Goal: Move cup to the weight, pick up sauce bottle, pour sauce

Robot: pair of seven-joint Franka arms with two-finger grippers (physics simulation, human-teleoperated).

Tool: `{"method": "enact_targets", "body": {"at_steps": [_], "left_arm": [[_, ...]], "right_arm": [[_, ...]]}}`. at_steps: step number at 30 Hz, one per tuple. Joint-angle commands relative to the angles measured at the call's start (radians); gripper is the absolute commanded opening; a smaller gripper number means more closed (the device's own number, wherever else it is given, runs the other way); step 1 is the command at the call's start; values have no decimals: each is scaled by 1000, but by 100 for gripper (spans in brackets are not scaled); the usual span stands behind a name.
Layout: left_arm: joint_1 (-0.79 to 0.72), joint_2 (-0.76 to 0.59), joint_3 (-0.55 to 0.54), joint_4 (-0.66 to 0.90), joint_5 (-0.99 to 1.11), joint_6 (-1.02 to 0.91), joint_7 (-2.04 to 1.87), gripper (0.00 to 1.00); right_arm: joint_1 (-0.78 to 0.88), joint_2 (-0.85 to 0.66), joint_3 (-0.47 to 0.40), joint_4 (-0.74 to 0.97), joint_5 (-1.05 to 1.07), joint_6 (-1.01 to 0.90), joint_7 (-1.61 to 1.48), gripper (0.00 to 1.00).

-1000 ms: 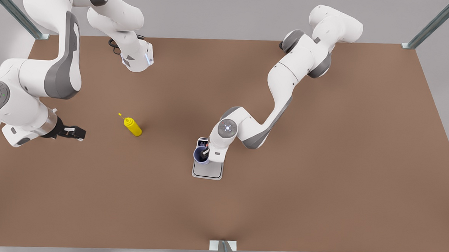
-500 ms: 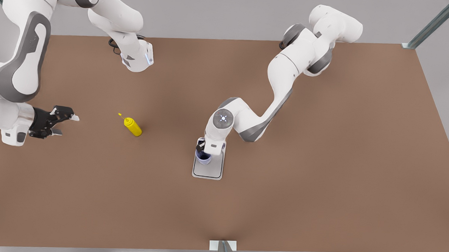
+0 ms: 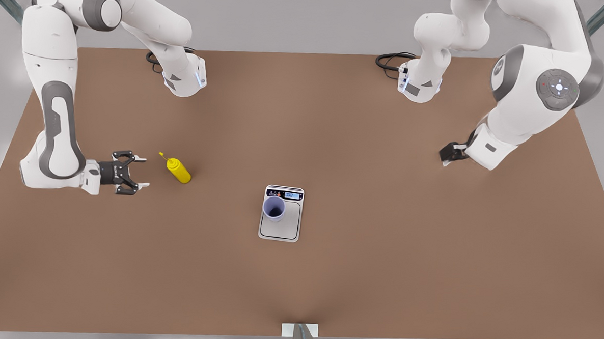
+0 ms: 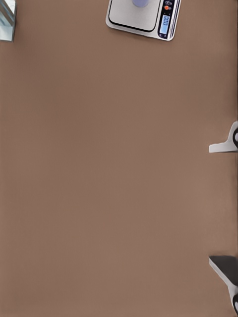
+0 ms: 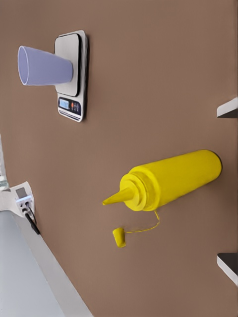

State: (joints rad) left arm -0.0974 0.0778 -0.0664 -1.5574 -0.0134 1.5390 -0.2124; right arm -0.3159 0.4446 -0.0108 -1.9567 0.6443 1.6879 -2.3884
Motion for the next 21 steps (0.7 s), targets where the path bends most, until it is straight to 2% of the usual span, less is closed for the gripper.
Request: {"method": "enact_targets", "body": {"at_steps": [1, 6, 12, 21], "left_arm": [[11, 2, -10, 6, -3, -29, 33, 100], [44, 103, -16, 174, -25, -125, 176, 100], [42, 72, -20, 171, -14, -79, 179, 100], [42, 72, -20, 157, -14, -80, 179, 100]], "right_arm": [[0, 2, 0, -2, 0, 1, 0, 100], [3, 75, 9, -45, 28, 22, -60, 100], [5, 141, 25, -54, 80, 64, -305, 100], [6, 169, 26, -73, 109, 47, -318, 100]]}}
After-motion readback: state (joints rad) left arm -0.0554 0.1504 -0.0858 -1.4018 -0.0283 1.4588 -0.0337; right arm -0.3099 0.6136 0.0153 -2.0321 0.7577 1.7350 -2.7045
